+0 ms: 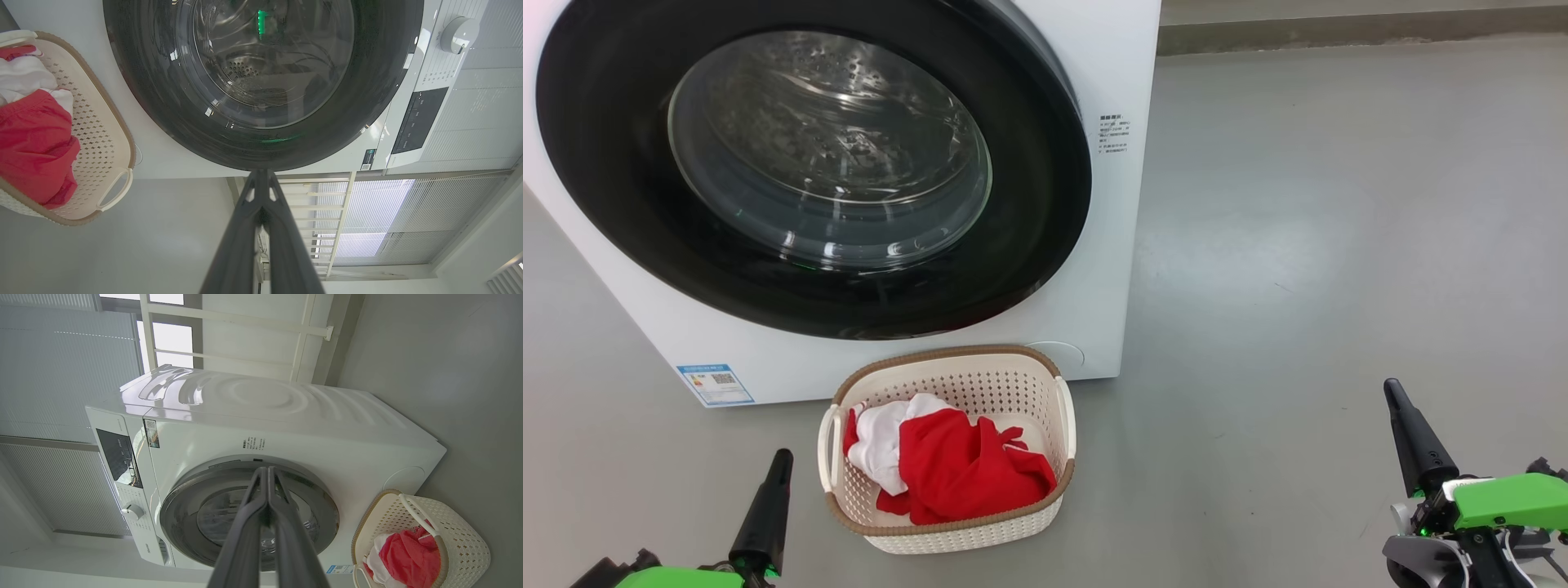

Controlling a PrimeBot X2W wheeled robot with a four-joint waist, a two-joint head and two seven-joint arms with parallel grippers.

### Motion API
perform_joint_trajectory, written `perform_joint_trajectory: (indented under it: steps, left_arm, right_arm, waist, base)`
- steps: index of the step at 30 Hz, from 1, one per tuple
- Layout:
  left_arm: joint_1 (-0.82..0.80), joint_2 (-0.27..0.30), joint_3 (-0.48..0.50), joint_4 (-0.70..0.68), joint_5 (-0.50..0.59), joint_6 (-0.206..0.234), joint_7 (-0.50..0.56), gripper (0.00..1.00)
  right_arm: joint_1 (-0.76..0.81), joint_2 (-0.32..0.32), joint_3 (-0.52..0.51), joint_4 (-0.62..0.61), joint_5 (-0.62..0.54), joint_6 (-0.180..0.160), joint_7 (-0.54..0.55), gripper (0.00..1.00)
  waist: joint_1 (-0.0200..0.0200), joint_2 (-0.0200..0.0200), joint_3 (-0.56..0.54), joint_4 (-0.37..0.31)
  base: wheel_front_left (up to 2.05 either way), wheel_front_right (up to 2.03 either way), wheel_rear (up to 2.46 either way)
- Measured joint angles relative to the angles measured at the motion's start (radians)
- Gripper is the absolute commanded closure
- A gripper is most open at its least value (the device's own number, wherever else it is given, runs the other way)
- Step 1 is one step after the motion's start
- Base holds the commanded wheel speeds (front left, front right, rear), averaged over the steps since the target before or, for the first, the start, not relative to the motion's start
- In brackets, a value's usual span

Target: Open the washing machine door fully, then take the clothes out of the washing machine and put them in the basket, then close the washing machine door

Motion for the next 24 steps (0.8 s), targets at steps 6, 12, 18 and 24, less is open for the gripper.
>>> perform_joint_trajectory:
  steps: [6, 12, 18, 24]
  left_arm:
    - [0.000, 0.000, 0.000, 0.000, 0.000, 0.000, 0.000, 1.00]
    - [0.000, 0.000, 0.000, 0.000, 0.000, 0.000, 0.000, 1.00]
    - [0.000, 0.000, 0.000, 0.000, 0.000, 0.000, 0.000, 1.00]
    - [0.000, 0.000, 0.000, 0.000, 0.000, 0.000, 0.000, 1.00]
  right_arm:
    - [0.000, 0.000, 0.000, 0.000, 0.000, 0.000, 0.000, 1.00]
    - [0.000, 0.000, 0.000, 0.000, 0.000, 0.000, 0.000, 1.00]
    - [0.000, 0.000, 0.000, 0.000, 0.000, 0.000, 0.000, 1.00]
    - [0.000, 0.000, 0.000, 0.000, 0.000, 0.000, 0.000, 1.00]
  waist:
    - [-0.0001, 0.0000, 0.000, 0.000]
    - [-0.0001, 0.0000, 0.000, 0.000]
    - [-0.0001, 0.0000, 0.000, 0.000]
    - [0.0000, 0.0000, 0.000, 0.000]
  base:
    - [0.00, 0.00, 0.00]
    - [0.00, 0.00, 0.00]
    - [0.00, 0.00, 0.00]
    - [0.00, 0.00, 0.00]
